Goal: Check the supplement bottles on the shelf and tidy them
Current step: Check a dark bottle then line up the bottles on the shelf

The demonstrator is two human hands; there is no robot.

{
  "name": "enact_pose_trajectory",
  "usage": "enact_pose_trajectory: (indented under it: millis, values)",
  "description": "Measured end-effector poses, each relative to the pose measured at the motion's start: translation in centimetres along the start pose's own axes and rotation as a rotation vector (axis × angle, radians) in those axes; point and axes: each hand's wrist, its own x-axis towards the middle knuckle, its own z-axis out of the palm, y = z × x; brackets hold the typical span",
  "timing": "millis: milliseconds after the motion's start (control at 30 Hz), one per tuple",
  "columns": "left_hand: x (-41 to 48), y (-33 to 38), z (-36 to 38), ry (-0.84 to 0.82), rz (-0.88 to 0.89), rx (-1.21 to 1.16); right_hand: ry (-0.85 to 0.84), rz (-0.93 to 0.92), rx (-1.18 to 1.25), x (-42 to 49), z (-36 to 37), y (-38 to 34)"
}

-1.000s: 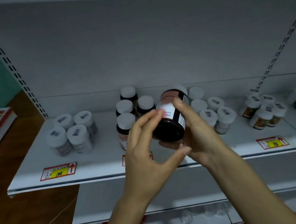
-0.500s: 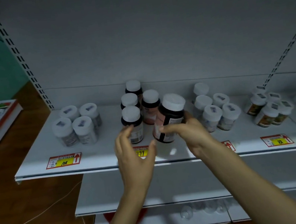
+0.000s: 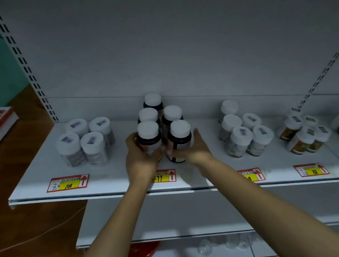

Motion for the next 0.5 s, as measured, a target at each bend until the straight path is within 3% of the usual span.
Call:
enact_pose_trajectory:
  millis: [100,167,367,433,500]
  values:
    - [0.0,2.0,-1.5,0.078,0.056,-0.182,0.245,-0.193,0.001,-2.9,-0.5,-0.6]
    - [-0.3,4.2,-2.9,0.018,0.077,-0.369,0.286,-0.396,0.076,-5.5,-0.5,-1.6]
    - [-2.3,9.5,-6.3,-0.467,0.091,-0.920,-0.194,-0.536,0.408,-10.8,0.0,-6.1]
    - [-2.8,10.3,-6.9,-0.497,0.074,-0.942,-0.213,-0.578,0.416,-11.5,0.1,-6.7]
    - [-3.2,10.8,-7.1,-0.476,0.067,-0.929,-0.125,-0.606,0.430,-11.8,0.6,-6.7]
